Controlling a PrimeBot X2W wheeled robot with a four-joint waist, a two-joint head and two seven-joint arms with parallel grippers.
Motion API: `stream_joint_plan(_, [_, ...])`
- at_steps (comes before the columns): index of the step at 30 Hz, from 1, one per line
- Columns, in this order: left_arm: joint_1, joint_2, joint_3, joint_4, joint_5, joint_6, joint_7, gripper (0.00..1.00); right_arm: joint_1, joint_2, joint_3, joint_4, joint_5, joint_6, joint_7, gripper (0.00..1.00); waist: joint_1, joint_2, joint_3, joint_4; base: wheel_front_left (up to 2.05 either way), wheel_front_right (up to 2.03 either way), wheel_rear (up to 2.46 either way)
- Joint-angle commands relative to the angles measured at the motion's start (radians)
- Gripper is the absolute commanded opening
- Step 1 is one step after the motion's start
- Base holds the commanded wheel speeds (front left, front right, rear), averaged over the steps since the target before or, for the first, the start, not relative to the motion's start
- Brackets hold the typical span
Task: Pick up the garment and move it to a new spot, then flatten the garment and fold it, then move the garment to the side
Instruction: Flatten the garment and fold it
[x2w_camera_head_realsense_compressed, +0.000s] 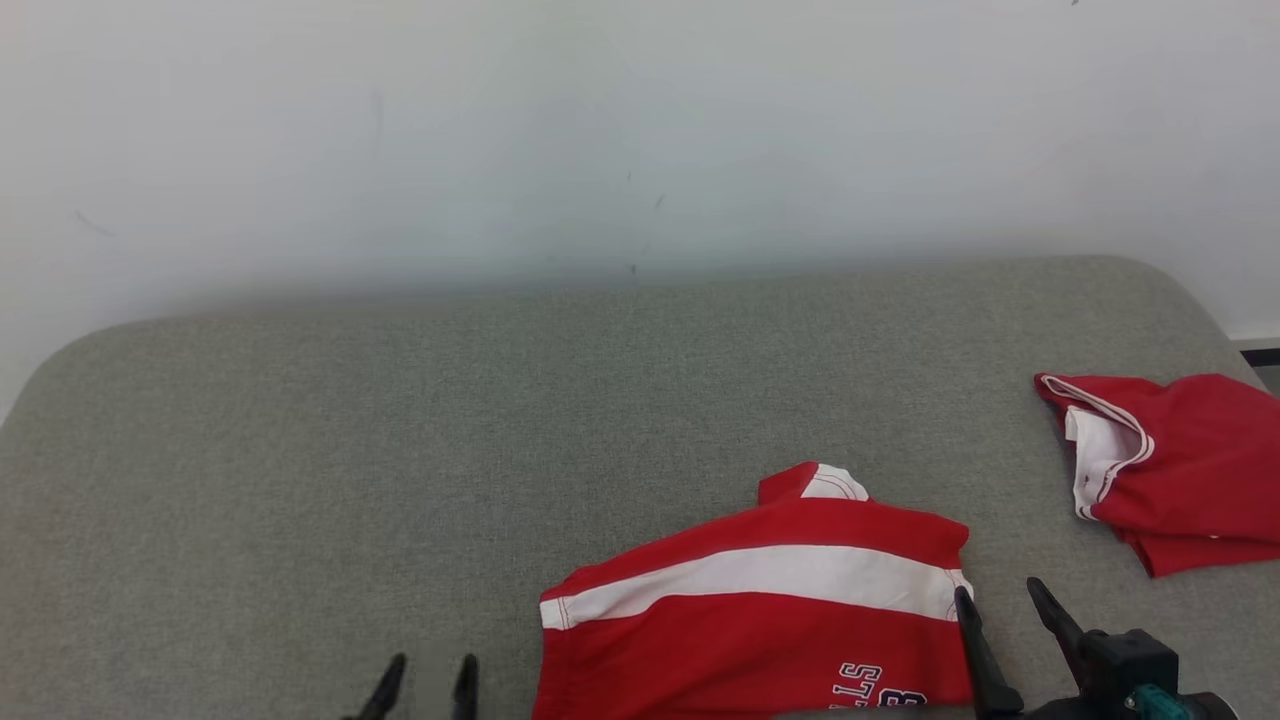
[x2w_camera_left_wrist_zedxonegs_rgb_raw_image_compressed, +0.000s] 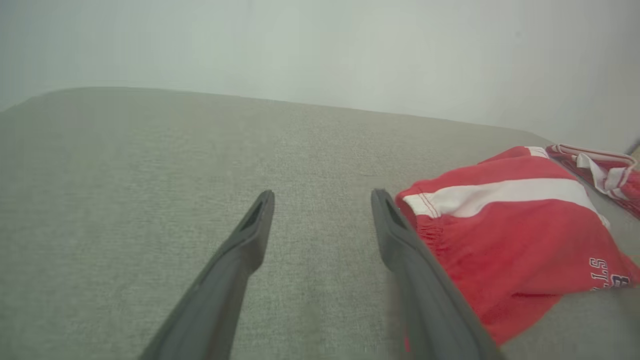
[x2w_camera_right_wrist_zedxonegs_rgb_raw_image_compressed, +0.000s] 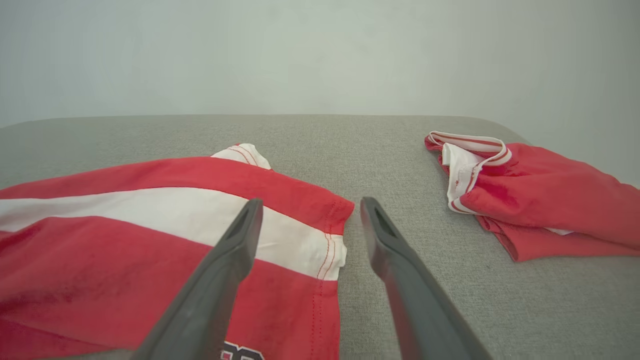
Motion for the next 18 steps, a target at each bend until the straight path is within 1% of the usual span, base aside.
stream_joint_plan(1, [-0.025, 0.004, -0.023, 0.017, -0.015, 0.002, 0.021, 1.0, -0.011, -0.006, 0.003, 0.002, 0.01, -0.003, 0.01, 1.0, -0.0001, -0.0001, 0.004, -0.002, 0.0, 0.0, 0.0])
stream_joint_plan(5, [-0.1, 0.0, -0.117, 0.064, -0.128, 0.002, 0.108, 1.0, -0.034, -0.019, 0.009, 0.003, 0.019, -0.003, 0.04, 1.0, -0.0001, -0.0001, 0.017, -0.008, 0.0, 0.0, 0.0])
stream_joint_plan(8, [-0.147, 0.012, -0.17, 0.083, -0.202, 0.002, 0.169, 1.0, -0.047, -0.022, 0.016, 0.004, 0.025, -0.003, 0.042, 1.0, -0.0001, -0.0001, 0.025, -0.014, 0.0, 0.0, 0.0])
stream_joint_plan(11, [-0.181, 0.03, -0.206, 0.108, -0.26, 0.002, 0.223, 1.0, -0.054, -0.021, 0.029, 0.008, 0.027, -0.003, 0.037, 1.0, -0.0001, -0.0001, 0.032, -0.025, 0.0, 0.0, 0.0])
stream_joint_plan(18, [-0.237, 0.057, -0.257, 0.129, -0.366, 0.002, 0.277, 1.0, -0.061, -0.024, 0.042, 0.013, 0.031, -0.003, 0.025, 1.0, -0.0001, -0.0001, 0.05, -0.049, 0.0, 0.0, 0.0])
